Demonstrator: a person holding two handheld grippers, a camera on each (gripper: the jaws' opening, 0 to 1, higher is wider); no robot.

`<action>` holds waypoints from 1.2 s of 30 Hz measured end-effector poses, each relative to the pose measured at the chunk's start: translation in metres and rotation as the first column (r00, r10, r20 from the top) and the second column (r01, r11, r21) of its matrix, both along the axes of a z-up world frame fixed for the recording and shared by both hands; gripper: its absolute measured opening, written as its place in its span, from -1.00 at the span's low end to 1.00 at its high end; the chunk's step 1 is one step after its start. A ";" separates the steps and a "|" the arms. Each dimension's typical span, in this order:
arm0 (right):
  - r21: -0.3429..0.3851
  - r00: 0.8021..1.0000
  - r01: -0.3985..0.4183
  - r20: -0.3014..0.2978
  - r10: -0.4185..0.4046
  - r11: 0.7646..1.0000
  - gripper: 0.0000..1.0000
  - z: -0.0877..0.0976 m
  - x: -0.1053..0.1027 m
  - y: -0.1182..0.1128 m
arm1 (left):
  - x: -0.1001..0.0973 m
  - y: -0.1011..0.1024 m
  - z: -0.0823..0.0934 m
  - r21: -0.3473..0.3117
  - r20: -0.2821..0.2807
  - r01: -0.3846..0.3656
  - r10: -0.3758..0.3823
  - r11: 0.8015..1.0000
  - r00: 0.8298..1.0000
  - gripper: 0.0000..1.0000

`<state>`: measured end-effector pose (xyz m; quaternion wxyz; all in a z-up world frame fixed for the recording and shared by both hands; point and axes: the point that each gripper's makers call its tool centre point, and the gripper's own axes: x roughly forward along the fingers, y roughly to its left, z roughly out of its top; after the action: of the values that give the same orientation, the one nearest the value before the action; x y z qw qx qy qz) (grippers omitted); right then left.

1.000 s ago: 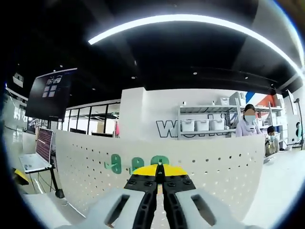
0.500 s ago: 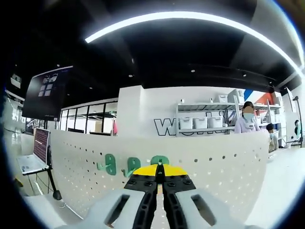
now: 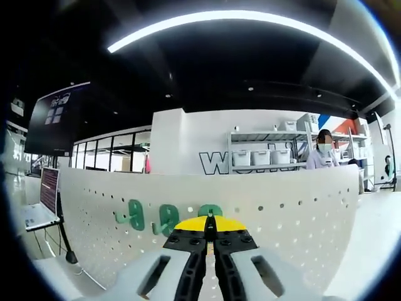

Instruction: Insert the hook assembly into the mounting plate slot until the hook locks in place.

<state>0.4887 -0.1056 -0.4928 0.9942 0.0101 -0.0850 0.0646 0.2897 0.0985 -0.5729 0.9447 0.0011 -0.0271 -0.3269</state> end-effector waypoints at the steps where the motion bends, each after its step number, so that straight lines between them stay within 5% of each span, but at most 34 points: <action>1: -0.001 1.000 0.001 -0.001 -0.001 1.000 -1.00 0.000 0.000 0.000 | 0.000 0.000 0.000 0.000 -0.001 0.000 0.000 1.000 1.000 -0.04; 36: -0.073 1.000 0.016 -0.014 -0.018 0.997 -0.96 -0.005 0.010 0.002 | 0.001 0.003 0.002 0.001 0.006 -0.004 0.004 1.000 1.000 -0.05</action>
<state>0.4984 -0.1038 -0.4980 0.9950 -0.0266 -0.0754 0.0591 0.2910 0.1014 -0.5711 0.9453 0.0026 -0.0298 -0.3249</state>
